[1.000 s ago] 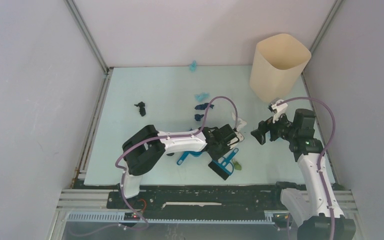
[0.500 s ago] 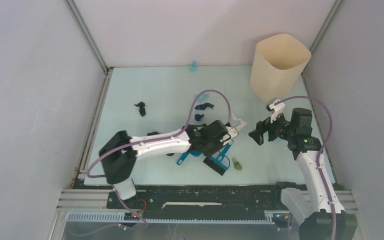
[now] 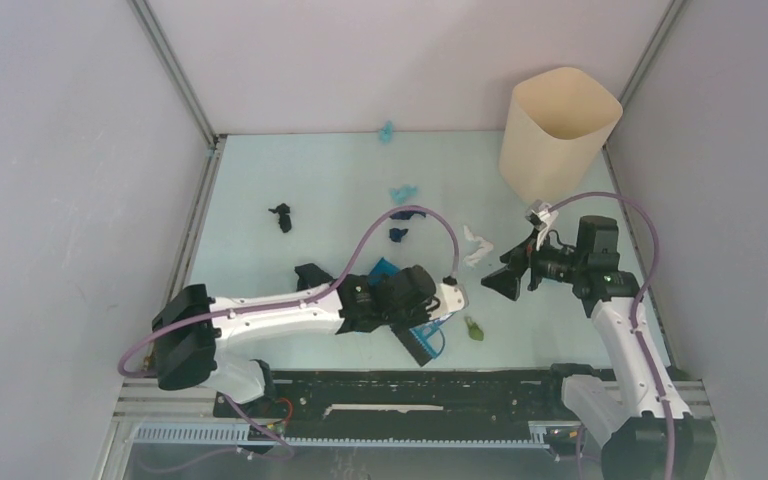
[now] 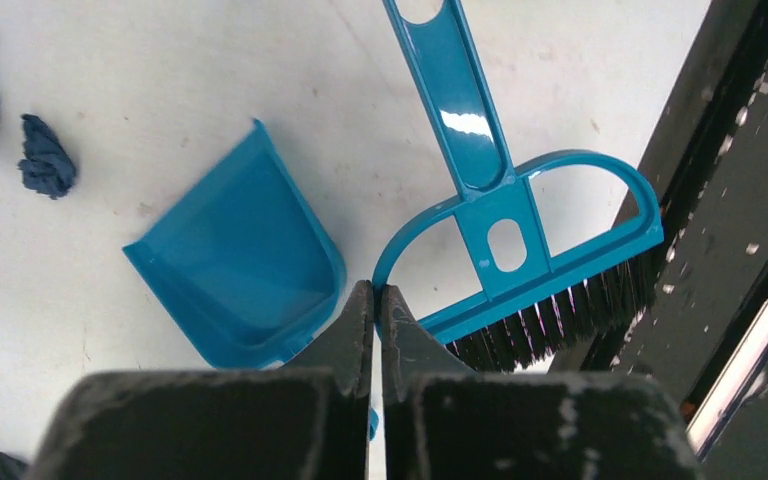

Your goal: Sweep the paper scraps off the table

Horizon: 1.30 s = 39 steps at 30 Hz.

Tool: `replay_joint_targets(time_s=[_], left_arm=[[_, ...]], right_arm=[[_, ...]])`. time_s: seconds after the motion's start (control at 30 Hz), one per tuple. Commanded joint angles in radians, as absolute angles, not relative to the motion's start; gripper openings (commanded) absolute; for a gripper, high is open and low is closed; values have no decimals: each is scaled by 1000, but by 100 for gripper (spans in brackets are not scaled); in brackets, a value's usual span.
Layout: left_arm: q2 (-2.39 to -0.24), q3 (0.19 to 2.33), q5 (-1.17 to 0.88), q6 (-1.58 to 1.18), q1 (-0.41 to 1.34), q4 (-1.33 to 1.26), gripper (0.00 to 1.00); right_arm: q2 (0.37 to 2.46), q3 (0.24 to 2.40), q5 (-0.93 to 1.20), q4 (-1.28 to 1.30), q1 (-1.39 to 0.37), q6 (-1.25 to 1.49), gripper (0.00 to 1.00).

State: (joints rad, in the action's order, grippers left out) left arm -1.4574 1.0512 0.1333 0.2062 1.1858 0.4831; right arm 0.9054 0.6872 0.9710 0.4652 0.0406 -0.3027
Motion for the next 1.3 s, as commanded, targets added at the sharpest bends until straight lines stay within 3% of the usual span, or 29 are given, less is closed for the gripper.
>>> replay_joint_targets(time_s=[0.0,0.37,0.53,0.67,1.27], left_arm=[[-1395,995,206,273,1224,340,0],[-1370,952,365,318,1305,310,0],[-1320,937,375,326,1306,298,0],[-1286,929,383,335,1306,292,0],[-1289,933,345,336,1305,306,0]], right_arm=[[949,710,1153,491,32,-244,95],[1110,799,1066,618,-166,-283,86],[1107,798,1070,646,-185,-334,85],[1125,792,1093,649,-188,-354,75],[1134,774,1176,593,-293,-353,66]])
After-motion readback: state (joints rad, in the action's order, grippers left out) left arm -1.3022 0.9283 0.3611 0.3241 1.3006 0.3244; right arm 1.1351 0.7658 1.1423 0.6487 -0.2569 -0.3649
